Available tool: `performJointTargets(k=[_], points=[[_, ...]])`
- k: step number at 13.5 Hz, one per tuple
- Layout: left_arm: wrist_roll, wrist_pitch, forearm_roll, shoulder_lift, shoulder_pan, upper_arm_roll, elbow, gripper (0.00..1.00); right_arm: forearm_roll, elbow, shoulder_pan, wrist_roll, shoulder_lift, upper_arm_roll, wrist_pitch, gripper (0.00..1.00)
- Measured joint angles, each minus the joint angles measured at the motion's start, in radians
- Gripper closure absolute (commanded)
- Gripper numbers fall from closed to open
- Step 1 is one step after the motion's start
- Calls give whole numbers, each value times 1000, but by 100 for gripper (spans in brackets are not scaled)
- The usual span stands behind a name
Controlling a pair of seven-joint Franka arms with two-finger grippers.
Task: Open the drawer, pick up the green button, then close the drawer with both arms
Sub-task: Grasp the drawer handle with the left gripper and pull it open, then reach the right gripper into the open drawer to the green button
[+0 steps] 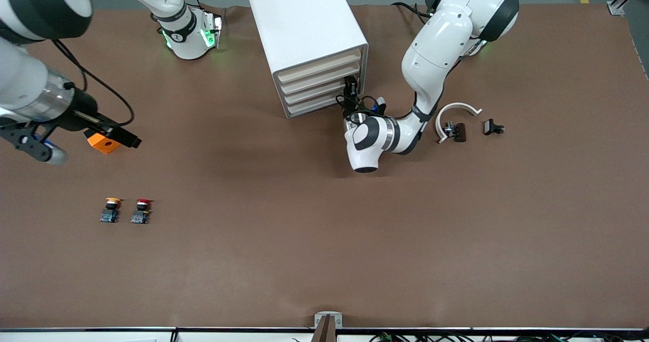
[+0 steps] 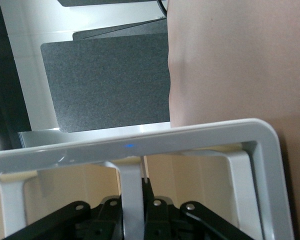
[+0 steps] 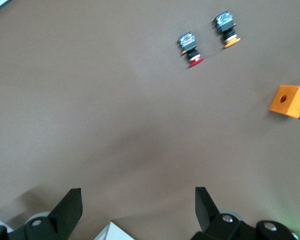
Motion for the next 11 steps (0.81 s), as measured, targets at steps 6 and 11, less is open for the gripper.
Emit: performJointTargets(k=[6, 11], points=[[-1, 9, -6, 0, 89, 7, 13, 97, 1, -61, 201, 224, 49, 2, 132, 0], [-2, 34, -11, 0, 227, 7, 41, 93, 1, -71, 302, 328, 121, 1, 212, 0]])
